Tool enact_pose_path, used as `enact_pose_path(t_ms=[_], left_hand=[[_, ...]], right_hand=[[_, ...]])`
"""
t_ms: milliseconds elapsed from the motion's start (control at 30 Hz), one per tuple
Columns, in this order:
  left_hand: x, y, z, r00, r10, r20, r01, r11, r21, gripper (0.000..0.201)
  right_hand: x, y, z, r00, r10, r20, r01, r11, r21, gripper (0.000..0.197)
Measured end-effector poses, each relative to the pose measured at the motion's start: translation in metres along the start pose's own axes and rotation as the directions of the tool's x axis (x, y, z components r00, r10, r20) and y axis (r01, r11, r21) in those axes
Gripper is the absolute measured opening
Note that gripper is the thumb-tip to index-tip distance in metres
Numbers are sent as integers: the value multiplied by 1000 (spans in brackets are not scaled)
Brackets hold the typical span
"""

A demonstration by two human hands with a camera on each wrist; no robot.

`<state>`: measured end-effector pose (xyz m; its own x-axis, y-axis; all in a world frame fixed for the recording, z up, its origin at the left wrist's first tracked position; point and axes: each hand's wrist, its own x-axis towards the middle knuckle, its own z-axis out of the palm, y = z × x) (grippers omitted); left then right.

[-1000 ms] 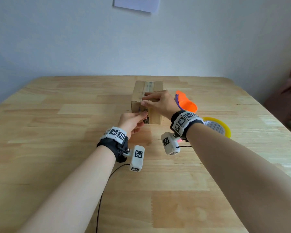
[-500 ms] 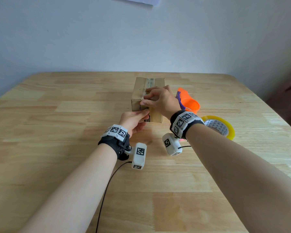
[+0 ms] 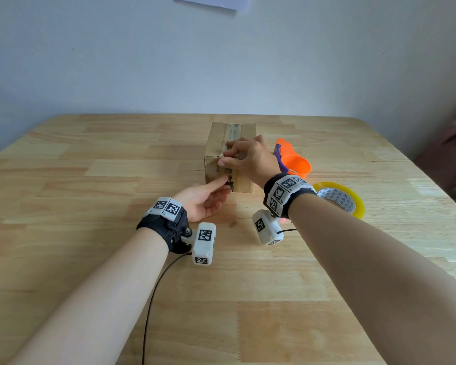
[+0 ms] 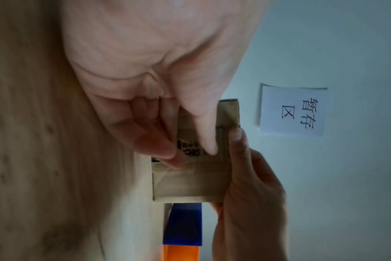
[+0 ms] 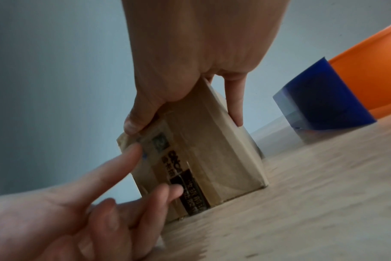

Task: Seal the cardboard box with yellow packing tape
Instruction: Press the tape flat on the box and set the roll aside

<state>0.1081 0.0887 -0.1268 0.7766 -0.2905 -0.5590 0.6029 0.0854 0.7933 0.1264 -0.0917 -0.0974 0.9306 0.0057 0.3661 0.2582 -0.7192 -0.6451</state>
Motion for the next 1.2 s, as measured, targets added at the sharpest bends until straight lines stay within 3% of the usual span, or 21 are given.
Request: enact_pose_path(t_ms=[233, 400, 600, 867, 1067, 1200], left_hand=[[-1, 1, -1, 1000, -14, 6, 14, 1000, -10, 11], [-2, 2, 0, 1000, -20, -3, 20, 1000, -10, 8], [-4, 2, -1, 1000, -19, -8, 19, 1000, -14, 7], [-4, 3, 0, 1000, -20, 3, 20, 1000, -17, 10], [-6, 3, 0, 1000, -12, -1, 12, 1000, -16, 8], [-5, 2, 0, 1000, -15, 0, 15, 1000, -18, 7]], right_hand=[[-3, 2, 4, 999, 35, 31, -30, 989, -142, 55], [-8, -6, -3, 993, -72, 93, 97, 949, -300, 63], [-6, -9, 3, 999, -40, -8, 37, 977, -212, 52], [-4, -7, -1, 984, -107, 143, 157, 900, -407, 70], [-5, -10, 5, 997, -76, 27, 81, 962, -263, 48], [-8, -5, -4, 987, -80, 137, 117, 952, -282, 58]])
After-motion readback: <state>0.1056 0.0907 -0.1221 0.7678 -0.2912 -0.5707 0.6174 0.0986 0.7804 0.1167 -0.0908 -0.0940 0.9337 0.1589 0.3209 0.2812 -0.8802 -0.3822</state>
